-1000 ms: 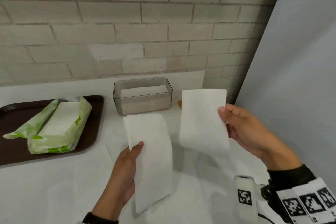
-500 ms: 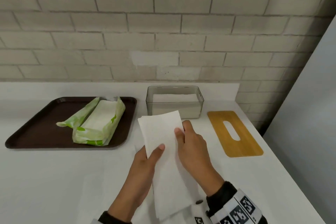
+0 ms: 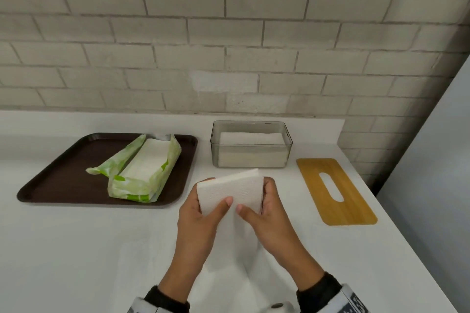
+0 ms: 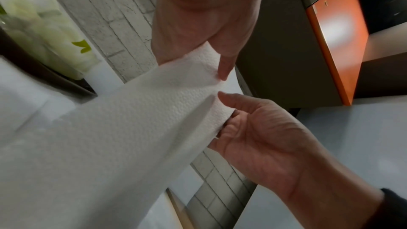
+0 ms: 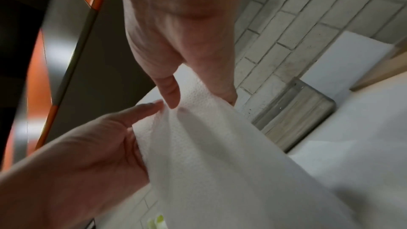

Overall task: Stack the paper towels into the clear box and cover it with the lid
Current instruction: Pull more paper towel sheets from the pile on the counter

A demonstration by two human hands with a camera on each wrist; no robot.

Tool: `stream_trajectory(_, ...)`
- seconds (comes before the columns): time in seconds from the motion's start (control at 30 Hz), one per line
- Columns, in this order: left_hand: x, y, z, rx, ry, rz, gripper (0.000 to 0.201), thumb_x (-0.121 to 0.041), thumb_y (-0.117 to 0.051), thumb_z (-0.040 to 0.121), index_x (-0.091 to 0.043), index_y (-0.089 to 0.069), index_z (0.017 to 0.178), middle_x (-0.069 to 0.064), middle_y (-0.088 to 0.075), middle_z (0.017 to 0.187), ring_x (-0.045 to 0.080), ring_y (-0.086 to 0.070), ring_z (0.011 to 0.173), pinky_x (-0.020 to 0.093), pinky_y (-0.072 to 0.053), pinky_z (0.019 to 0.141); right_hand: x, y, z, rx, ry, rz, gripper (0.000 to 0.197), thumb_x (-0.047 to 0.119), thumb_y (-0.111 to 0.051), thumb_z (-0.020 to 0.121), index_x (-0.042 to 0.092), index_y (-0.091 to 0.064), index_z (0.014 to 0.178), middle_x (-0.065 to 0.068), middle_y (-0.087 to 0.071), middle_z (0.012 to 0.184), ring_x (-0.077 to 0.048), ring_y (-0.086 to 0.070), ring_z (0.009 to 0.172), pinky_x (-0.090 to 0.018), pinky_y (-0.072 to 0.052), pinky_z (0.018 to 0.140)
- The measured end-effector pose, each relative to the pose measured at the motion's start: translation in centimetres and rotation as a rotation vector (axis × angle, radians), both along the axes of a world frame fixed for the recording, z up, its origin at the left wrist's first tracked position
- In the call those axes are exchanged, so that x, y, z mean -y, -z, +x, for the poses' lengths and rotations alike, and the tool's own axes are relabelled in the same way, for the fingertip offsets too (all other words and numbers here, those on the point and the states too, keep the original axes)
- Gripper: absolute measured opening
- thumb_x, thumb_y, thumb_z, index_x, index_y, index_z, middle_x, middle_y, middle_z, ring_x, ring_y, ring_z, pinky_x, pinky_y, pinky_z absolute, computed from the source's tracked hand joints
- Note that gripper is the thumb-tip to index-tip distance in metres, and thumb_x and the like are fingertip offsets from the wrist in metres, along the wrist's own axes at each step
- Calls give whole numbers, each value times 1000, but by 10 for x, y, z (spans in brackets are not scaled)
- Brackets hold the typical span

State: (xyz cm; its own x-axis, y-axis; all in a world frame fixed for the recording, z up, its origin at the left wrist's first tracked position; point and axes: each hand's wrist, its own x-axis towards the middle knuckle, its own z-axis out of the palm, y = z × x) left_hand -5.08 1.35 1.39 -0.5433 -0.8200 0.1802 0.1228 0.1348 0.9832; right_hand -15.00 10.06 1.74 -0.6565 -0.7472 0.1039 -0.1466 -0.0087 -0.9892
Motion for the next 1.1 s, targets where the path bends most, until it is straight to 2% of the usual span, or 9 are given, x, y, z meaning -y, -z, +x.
stream_trajectory(0.1,-2,-2,-2,-12,10,55,25,-13,-70,81,-34,-64,94,-15,-72,86,4,-68,85,17,-55,66,0,8,1,-44,27,122,55,14,-68,82,34,-35,121,12,-53,117,-9,-54,109,-22,-53,87)
stream_trajectory(0.17,-1,-5,-1,-46,11,93,22,-15,-70,79,-31,-65,93,-15,-73,85,6,-70,82,21,-55,66,-5,9,-3,-46,19,212,54,14,-72,78,32,-43,120,10,-59,114,-11,-58,106,-25,-53,87)
stream_trajectory(0.33,22,-12,22,-123,-70,196,29,-23,-73,63,-23,-68,92,-2,-73,87,18,-67,83,33,-52,73,-34,13,-8,-209,-302,556,30,15,-73,78,24,-65,106,6,-68,106,-7,-63,90,-7,-47,71)
stream_trajectory(0.43,38,0,43,-27,-90,165,27,-4,-75,70,-21,-68,90,-1,-72,87,19,-65,82,27,-51,69,-53,9,-19,-135,-128,400,8,11,-72,79,17,-68,82,3,-72,87,-12,-67,80,-18,-52,70)
stream_trajectory(0.53,36,20,53,82,-44,173,31,9,-69,75,-17,-69,92,-3,-75,81,21,-68,80,27,-49,69,-60,10,-24,-9,119,120,14,4,-67,82,17,-69,79,9,-68,72,-5,-60,64,-14,-47,62)
stream_trajectory(0.73,12,34,49,93,-58,234,27,13,-55,84,-11,-68,85,-7,-73,73,16,-65,79,28,-45,75,-57,19,-5,59,249,-169,26,-11,-54,85,14,-61,80,3,-68,81,-9,-62,81,-15,-48,72)
stream_trajectory(0.83,8,34,47,114,-61,256,31,15,-48,85,-10,-65,90,-7,-72,76,6,-65,74,24,-44,70,-58,26,-4,130,250,-140,30,-13,-53,84,17,-58,85,5,-66,82,-11,-61,81,-20,-48,69)
stream_trajectory(0.97,5,48,48,258,-92,217,38,13,-45,83,-20,-61,92,7,-65,90,24,-57,83,31,-43,67,-57,44,1,197,225,75,45,-16,-50,80,24,-57,98,2,-67,94,-14,-62,89,-20,-46,70)
stream_trajectory(1.1,0,51,46,301,-82,214,30,8,-46,86,-19,-60,86,8,-62,88,25,-53,83,31,-40,66,-54,55,5,204,234,271,30,-10,-48,81,17,-57,90,-4,-63,86,-14,-57,74,-19,-42,61)
